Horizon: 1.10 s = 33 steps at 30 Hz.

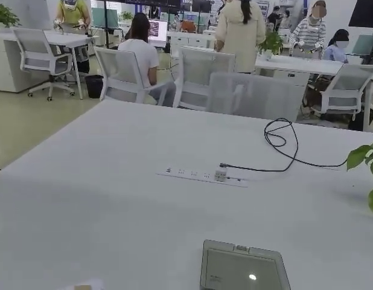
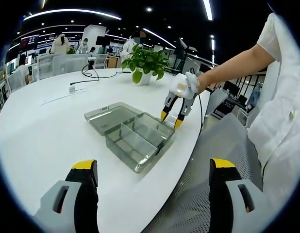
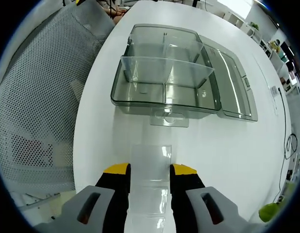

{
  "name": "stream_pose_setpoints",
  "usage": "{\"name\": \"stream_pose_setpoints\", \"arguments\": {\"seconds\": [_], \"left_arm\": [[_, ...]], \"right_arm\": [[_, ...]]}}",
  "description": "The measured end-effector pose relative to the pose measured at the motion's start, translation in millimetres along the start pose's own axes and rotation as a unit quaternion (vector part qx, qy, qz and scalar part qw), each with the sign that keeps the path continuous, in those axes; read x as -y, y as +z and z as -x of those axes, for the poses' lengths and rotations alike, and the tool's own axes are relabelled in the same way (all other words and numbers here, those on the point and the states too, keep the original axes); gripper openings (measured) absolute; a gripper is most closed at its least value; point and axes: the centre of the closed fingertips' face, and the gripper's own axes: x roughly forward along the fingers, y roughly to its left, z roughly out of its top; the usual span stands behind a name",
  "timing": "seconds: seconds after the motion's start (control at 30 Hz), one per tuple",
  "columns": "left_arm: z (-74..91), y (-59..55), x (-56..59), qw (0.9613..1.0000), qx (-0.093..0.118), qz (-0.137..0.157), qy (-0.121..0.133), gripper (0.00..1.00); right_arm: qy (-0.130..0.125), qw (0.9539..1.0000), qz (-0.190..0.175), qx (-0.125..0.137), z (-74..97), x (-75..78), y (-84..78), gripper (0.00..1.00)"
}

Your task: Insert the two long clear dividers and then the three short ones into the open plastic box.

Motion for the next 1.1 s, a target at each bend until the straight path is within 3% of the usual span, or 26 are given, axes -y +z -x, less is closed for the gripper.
{"name": "stream_pose_setpoints", "arguments": {"seconds": [0.27,0.37,0.5,0.7,0.77,0.87,1.03,1.1], "left_arm": [[-3.1,-5.6,1.5,1.0,-0.002,0.004,-0.003,0.97],[-2.6,-3.5,2.5,1.0,0.0,0.004,-0.005,0.98],[0.2,7.3,2.1,1.0,0.007,0.005,-0.003,0.96],[0.6,39.9,3.1,0.9982,0.047,0.037,-0.002,0.92],[-0.6,54.7,5.3,0.996,0.069,0.056,-0.008,0.91],[-3.7,77.7,13.1,0.99,0.097,0.099,-0.028,0.87],[-13.3,96.3,28.6,0.9836,0.099,0.139,-0.058,0.8],[-17.9,106.3,38.1,0.976,0.107,0.171,-0.082,0.74]], "right_arm": [[-0.022,0.9997,-0.008,0.002,4.6,0.8,0.8,0.33],[-0.029,0.9995,-0.012,0.007,11.8,0.1,2.7,0.33],[-0.052,0.9984,-0.016,0.018,29.7,2.7,8.3,0.33],[-0.099,0.9942,-0.002,0.042,70.8,6.7,33.7,0.33],[-0.113,0.9922,0.001,0.053,86.3,6.4,46.8,0.33],[-0.135,0.9886,0.015,0.064,108.7,5.9,66.0,0.33],[-0.157,0.9836,0.03,0.083,139.1,-4.7,100.8,0.33],[-0.165,0.9819,0.038,0.086,145.9,-7.4,110.2,0.33]]}}
